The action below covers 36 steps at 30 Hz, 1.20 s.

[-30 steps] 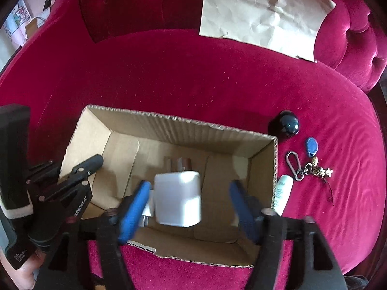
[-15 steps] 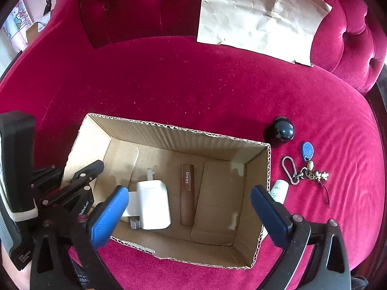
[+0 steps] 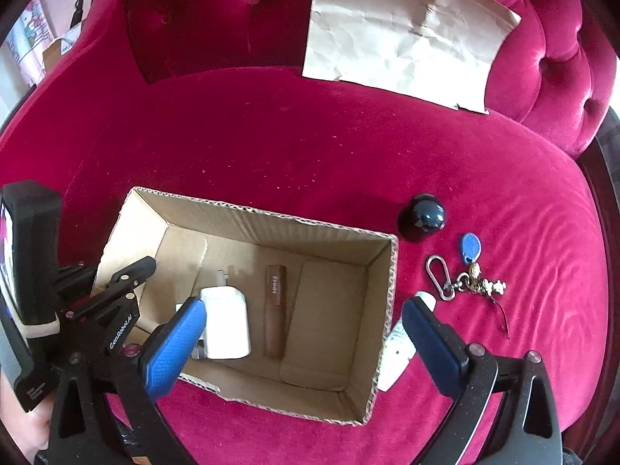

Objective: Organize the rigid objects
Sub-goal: 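Move the right tool back toward the keychain with carabiner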

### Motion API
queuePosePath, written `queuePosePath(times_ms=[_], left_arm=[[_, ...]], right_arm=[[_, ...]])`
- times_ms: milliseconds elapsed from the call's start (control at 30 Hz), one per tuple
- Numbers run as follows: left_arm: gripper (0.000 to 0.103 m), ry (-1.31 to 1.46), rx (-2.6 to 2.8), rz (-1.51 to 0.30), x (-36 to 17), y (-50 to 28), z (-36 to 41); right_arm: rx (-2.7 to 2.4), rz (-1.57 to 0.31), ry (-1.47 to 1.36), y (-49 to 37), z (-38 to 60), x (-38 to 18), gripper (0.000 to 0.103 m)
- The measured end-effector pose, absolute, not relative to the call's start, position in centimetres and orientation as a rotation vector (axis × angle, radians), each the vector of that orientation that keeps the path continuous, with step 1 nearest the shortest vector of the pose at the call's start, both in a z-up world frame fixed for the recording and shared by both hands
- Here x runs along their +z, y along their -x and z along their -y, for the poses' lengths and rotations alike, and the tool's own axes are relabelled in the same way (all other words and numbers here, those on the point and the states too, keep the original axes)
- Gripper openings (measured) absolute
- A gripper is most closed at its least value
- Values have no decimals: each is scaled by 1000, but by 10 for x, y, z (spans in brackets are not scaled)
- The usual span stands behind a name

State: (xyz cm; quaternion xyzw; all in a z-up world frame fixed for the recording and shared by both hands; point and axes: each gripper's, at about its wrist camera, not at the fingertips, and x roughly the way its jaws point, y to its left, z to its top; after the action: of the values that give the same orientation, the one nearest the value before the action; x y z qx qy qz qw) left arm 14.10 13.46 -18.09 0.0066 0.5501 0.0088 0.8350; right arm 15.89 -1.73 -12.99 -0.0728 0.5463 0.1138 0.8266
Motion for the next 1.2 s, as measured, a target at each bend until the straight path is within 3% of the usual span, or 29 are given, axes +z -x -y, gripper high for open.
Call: queuePosePath(times_ms=[733,1200], left_arm=[[4,-28,23,-1161,-182,-139,-131],[4,-27,22,-1162,-182,-140,-131]], right_arm=[[162,-1110,122,-176,108,-101,103],[103,-1171,131,-201,156,-138,103]])
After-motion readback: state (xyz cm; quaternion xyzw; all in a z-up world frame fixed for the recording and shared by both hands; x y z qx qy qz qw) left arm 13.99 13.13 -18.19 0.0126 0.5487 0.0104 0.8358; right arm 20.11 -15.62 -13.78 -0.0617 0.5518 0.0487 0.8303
